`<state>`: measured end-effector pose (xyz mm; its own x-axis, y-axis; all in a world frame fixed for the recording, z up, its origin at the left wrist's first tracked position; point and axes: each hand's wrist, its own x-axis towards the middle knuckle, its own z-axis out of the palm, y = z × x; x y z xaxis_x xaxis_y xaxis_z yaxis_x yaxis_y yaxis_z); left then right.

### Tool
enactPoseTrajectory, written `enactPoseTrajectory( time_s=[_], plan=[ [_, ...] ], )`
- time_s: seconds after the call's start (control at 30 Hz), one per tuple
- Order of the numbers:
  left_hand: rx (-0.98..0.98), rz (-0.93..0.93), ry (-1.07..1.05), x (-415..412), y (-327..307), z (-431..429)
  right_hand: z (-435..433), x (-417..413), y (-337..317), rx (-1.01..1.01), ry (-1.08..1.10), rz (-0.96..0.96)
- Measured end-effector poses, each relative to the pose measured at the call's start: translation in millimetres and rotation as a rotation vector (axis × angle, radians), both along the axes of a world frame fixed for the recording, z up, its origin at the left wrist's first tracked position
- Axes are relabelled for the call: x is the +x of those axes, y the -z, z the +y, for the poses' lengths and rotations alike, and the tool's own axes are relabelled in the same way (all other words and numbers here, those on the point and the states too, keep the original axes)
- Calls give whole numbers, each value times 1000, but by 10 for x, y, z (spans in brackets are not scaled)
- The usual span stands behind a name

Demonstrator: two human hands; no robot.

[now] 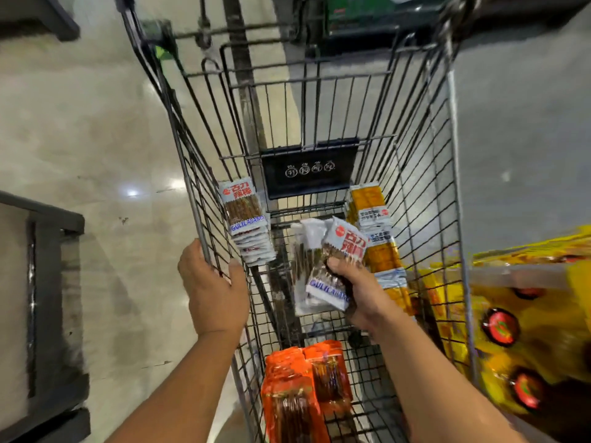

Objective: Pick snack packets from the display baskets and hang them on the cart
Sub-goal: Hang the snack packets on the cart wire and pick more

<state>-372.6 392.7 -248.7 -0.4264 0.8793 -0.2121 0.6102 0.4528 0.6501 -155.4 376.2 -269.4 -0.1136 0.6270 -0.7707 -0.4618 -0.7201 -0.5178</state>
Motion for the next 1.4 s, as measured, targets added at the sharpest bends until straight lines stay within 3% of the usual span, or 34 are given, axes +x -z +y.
enactPoseTrajectory(
  time_s=[0.07, 0.13, 0.2, 0.33, 0.43, 0.5, 0.6, 0.7, 0.83, 1.07, 1.23, 1.4],
  plan=[
    [71, 67, 76, 6, -133, -45, -126, 23, -342, 26, -12, 7],
    [100, -25, 264, 18, -324, -146, -251, 13, -677, 57, -46, -7],
    [-35, -396, 366, 94, -610, -289, -409, -26, -1017, 101, -44, -21],
    [-541, -1227, 72, 173, -1108, -562, -762, -283, -1614, 197, 10, -105],
    [-571, -1483, 145, -16, -1397, -732, -1027, -557, -1932, 273, 37, -305],
    [-501, -1476, 209, -88, -1540, -799, -1168, -650, -2069, 296, 42, -421],
    [-429, -1313, 352, -163, -1798, -899, -1470, -758, -2319, 343, 77, -522],
    [-366, -1188, 489, -238, -1975, -993, -1784, -856, -2487, 325, 242, -401],
    [-397, -1165, 669, -230, -2176, -1193, -2202, -905, -2676, 333, 473, -229],
    [-468, -1153, 783, 42, -2399, -1455, -2848, -686, -2908, 311, 722, -305],
    [-618, -1265, 786, 330, -2682, -1597, -3353, -364, -3004, 322, 926, -401],
    [-924, -1376, 911, 907, -2946, -2066, -3913, 33, -3154, 349, 1031, -455]
  ],
)
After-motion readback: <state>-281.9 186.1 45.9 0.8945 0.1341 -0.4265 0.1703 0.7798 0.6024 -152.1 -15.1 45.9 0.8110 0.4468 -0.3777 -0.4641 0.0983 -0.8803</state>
